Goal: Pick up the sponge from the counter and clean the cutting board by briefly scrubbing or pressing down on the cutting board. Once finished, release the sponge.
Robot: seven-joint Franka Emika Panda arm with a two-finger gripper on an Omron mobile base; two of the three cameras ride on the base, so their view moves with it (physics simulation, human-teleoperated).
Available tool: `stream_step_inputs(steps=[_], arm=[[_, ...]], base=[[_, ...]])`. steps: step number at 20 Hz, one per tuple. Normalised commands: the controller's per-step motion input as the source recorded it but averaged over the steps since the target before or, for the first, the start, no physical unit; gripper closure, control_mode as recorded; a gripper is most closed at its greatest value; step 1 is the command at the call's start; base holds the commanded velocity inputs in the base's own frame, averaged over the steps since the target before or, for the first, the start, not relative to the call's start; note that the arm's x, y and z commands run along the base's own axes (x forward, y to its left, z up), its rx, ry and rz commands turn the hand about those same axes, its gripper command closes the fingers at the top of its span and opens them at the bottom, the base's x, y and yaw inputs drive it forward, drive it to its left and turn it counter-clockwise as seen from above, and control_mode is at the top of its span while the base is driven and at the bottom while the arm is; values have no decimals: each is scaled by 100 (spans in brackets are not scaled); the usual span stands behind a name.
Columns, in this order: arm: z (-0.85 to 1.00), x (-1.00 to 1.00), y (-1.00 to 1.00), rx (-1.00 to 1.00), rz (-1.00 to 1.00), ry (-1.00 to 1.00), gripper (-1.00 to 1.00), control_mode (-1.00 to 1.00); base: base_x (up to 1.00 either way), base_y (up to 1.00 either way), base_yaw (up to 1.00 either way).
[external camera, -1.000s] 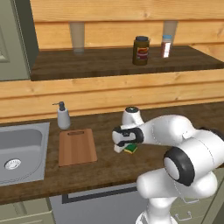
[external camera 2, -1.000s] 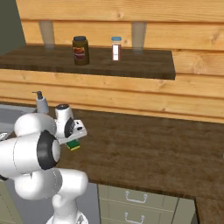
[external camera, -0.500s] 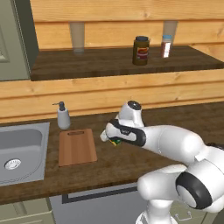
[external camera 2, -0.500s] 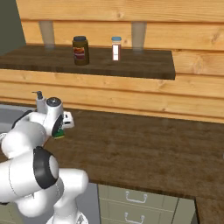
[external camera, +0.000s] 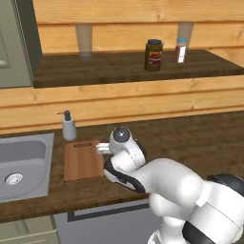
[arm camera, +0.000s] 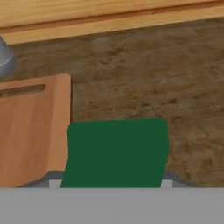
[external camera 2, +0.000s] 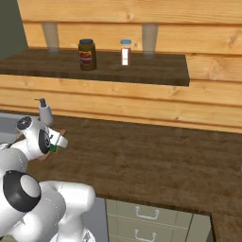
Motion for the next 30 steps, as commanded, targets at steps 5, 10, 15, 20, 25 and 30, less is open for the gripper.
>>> stream_step_inputs(steps=[5, 10, 15, 20, 25, 30], arm=[[91, 0, 4, 18, -38, 3, 100, -100], [22, 0, 38, 12, -40, 9, 100, -100], [0, 0, 31, 15, -63, 0, 100, -100], [0, -1, 22, 29, -54, 0, 100, -100], [-15, -5, 15, 34, -24, -6, 100, -100], [-38, 23, 25, 1, 1, 8, 100, -100]], base=[[0, 0, 0], [0, 0, 0], [0, 0, 0], [0, 0, 0], [0, 0, 0], [0, 0, 0]])
